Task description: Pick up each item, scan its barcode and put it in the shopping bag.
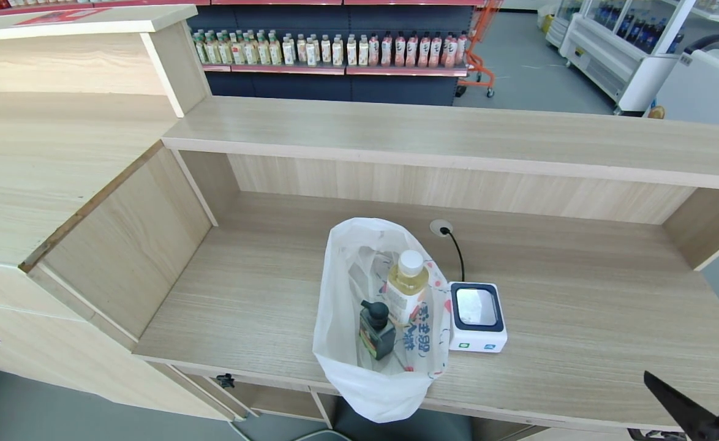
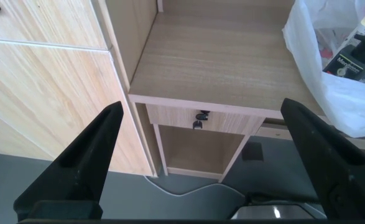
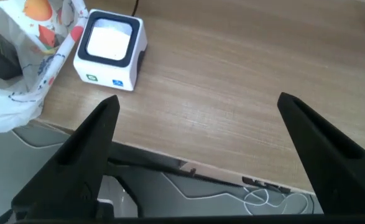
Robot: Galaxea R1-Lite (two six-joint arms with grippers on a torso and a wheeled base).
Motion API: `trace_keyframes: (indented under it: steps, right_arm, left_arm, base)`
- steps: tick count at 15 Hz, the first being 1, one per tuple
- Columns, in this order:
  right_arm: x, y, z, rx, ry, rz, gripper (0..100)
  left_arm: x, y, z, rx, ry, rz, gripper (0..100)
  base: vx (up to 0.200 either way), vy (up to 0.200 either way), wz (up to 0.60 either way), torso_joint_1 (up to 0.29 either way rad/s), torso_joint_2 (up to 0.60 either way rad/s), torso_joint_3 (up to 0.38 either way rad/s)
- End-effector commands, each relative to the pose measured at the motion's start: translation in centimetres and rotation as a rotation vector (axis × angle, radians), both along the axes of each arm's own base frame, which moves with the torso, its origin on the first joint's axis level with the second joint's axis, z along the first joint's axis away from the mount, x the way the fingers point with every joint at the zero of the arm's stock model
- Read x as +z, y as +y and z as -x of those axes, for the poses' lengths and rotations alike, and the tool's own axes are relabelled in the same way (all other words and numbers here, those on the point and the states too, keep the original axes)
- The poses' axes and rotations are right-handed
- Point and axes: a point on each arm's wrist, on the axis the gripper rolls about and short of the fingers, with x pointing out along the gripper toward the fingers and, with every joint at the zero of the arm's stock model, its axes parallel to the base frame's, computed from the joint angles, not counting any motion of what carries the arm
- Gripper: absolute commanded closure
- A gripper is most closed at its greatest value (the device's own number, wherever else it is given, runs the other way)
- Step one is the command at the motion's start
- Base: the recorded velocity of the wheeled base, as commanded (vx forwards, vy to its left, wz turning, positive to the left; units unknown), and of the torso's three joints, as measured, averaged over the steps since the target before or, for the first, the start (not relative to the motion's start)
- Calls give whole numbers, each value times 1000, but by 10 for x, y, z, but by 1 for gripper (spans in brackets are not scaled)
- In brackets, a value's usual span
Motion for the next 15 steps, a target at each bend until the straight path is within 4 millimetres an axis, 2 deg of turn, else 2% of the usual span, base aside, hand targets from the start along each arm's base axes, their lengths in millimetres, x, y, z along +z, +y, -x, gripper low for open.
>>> trace_keyframes:
  steps: [1,4,7,15]
  right_arm:
    - [-7,-6,48,-23,-97,2,0]
    - [-18,-5,68,-31,-127,-10,0]
    - [-40,-4,92,-31,-153,-13,0]
    - [-45,-4,95,-27,-141,-59,0]
  left_arm:
    - [0,0,0,0,-1,0,0]
    - [0,0,0,0,-1,0,0]
    - [0,0,0,0,-1,1,0]
    - [0,0,0,0,-1,1,0]
  base:
    - [0,0,0,0,0,0]
    - [0,0,0,0,0,0]
    - [0,0,0,0,0,0]
    - [0,0,0,0,0,0]
